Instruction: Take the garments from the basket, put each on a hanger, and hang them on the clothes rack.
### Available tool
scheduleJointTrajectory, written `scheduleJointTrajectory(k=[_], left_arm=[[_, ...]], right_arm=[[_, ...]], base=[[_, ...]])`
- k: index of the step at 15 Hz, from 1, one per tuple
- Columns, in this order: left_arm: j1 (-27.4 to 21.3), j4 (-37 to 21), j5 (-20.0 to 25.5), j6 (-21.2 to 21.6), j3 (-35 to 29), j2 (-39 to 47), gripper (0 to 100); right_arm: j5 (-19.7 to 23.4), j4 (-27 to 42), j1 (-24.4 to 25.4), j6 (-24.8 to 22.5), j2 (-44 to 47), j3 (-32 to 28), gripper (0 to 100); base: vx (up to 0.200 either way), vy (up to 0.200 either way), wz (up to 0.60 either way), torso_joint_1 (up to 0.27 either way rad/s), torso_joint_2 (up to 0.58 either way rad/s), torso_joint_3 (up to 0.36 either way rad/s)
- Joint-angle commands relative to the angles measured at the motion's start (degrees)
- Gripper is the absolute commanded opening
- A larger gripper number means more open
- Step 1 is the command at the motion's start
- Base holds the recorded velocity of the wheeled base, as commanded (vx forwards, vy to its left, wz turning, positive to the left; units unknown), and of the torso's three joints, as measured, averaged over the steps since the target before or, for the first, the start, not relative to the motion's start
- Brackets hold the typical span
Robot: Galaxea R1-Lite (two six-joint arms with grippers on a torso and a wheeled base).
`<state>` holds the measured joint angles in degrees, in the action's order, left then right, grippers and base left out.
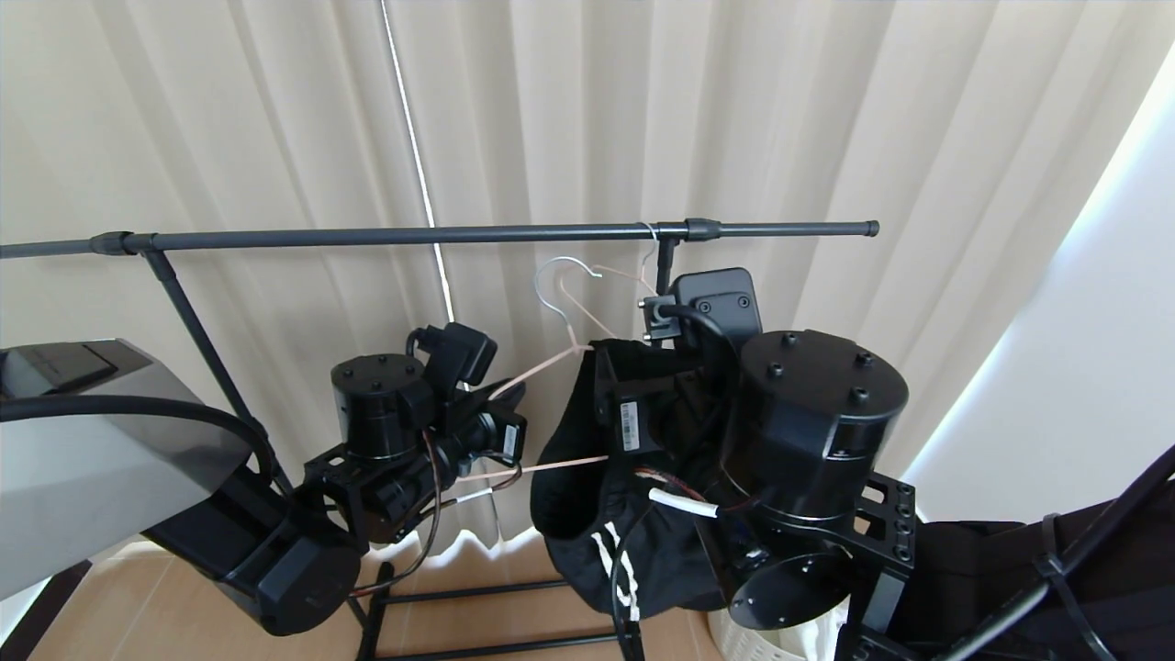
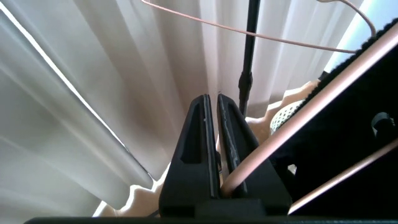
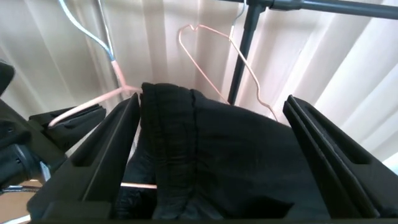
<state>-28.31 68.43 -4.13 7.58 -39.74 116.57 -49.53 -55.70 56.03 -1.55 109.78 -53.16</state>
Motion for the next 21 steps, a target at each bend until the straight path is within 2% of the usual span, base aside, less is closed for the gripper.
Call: scheduleJointTrajectory(k=[1,3,5,6,7,8,9,10,11,13,14,15,17,19,21], left_arm=[[0.01,0.13,0.09,-0.02,-0.07,0.06,0],[0.09,0.13,0.18,-0.02,0.1,0.06,0],[1.06,0.04,0.35,0.5,0.1,-0.02,0],[1.24,0.04,0.44,0.68,0.01,0.06,0],[1.41,0.04,0.44,2.0,-0.16,-0.02,0],[1.41,0.13,0.44,2.96,0.19,-0.2,0],[1.41,0.13,0.44,3.32,0.45,-0.29,0],[1.5,0.22,1.06,3.84,1.25,-0.55,0],[1.5,0.22,2.37,4.02,2.12,-1.43,0],[1.5,0.22,3.69,4.28,4.06,-2.57,0],[1.5,0.22,3.69,4.28,4.15,-2.57,0],[1.5,0.66,3.96,5.34,5.2,-3.45,0],[1.15,2.24,4.04,5.43,6.78,-4.15,0],[0.88,3.56,4.04,5.51,8.45,-4.42,0],[0.36,4.08,3.96,5.51,8.8,-4.42,0]], right_arm=[[1.01,0.42,-2.41,-0.03,-2.37,1.31,100],[7.61,0.5,-5.23,-1.35,-6.5,4.91,100],[20.09,3.58,-10.06,-3.99,-14.41,10.89,100],[22.02,4.46,-11.03,-4.16,-15.65,11.68,100],[31.51,11.14,-15.07,-6.01,-21.62,12.82,100],[38.9,18.35,-18.5,-8.38,-24.35,11.33,100],[42.67,22.21,-20.26,-9.7,-25.14,9.92,100],[54.54,36.8,-25.18,-14.18,-26.54,3.5,100],[63.07,49.55,-29.13,-18.49,-26.1,-2.91,100],[74.4,69.41,-33.09,-25.7,-21.27,-15.92,100],[74.75,70.02,-33.09,-25.96,-21.01,-16.36,100],[81.17,80.66,-34.06,-32.11,-14.59,-24.97,100],[84.77,82.77,-33.26,-32.47,-9.67,-28.84,100],[84.69,82.68,-30.01,-31.94,-6.94,-30.07,100],[84.42,82.15,-28.96,-31.15,-4.48,-30.16,100]], base=[[0.0,0.0,0.0,0.0,0.0,0.0],[0.0,0.0,0.0,0.0,0.0,0.0],[0.0,0.0,0.0,0.0,0.0,0.0],[0.0,0.0,0.0,0.0,0.0,0.0],[0.0,0.0,0.0,0.0,0.0,0.0],[0.0,0.0,0.0,0.0,0.0,0.0],[0.0,0.0,0.0,0.0,0.0,0.0],[0.0,0.0,0.0,0.0,0.0,0.0],[0.0,0.0,0.0,0.0,0.0,0.0],[0.0,0.0,0.0,0.0,0.0,0.0],[0.0,0.0,0.0,0.0,0.0,0.0],[0.0,0.0,0.0,0.0,0.0,0.0],[0.0,0.0,0.0,0.0,0.0,0.0],[0.0,0.0,0.0,0.0,0.0,0.0],[0.0,0.0,0.0,0.0,0.0,0.0]])
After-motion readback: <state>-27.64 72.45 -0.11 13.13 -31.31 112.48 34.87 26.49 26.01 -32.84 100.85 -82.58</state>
